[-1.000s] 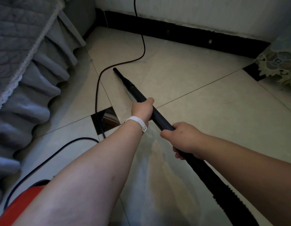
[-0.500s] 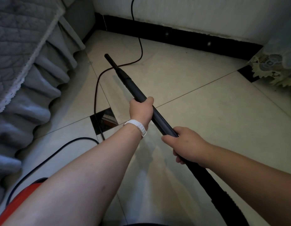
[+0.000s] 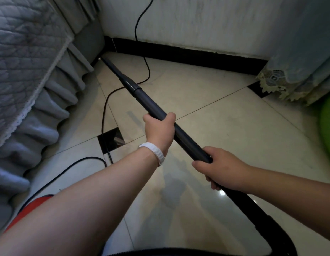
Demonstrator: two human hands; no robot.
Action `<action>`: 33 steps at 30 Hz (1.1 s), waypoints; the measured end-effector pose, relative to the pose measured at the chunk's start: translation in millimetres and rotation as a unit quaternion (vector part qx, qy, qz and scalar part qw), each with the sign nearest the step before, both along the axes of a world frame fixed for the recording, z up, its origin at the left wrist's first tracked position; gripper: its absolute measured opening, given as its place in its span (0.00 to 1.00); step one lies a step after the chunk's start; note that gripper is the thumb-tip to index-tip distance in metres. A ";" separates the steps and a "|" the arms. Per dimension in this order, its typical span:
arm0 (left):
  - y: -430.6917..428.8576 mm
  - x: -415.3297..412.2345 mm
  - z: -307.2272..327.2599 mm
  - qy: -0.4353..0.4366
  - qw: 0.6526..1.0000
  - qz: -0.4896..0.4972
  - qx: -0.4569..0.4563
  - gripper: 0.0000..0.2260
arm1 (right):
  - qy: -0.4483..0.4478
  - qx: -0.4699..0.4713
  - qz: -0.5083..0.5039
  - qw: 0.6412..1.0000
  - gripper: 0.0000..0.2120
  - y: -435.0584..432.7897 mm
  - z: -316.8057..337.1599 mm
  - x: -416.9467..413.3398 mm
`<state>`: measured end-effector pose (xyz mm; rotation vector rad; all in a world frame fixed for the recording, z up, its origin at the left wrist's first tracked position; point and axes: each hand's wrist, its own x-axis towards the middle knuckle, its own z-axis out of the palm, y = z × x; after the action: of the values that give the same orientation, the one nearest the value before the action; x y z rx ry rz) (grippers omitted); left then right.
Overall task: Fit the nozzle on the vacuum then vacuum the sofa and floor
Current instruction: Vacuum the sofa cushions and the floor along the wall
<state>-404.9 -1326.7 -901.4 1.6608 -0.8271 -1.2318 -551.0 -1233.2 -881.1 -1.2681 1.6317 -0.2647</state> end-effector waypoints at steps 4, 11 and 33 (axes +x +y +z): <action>25.8 -18.1 0.4 -0.015 1.000 0.017 -0.003 0.14 | 0.000 -0.003 0.018 1.000 0.10 18.9 -15.3 -22.6; 64.1 -36.0 -40.4 -0.045 0.996 0.000 0.072 0.15 | -0.041 0.062 0.027 0.997 0.10 54.6 -55.4 -40.1; 63.3 -65.8 -154.9 -0.120 0.975 -0.094 0.161 0.18 | 0.093 0.082 0.139 0.983 0.21 48.4 -160.0 -40.8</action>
<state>-470.8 -1263.4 -1056.3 2.0620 -0.9897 -1.3662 -591.8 -1184.8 -1041.0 -1.4050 1.5704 0.1618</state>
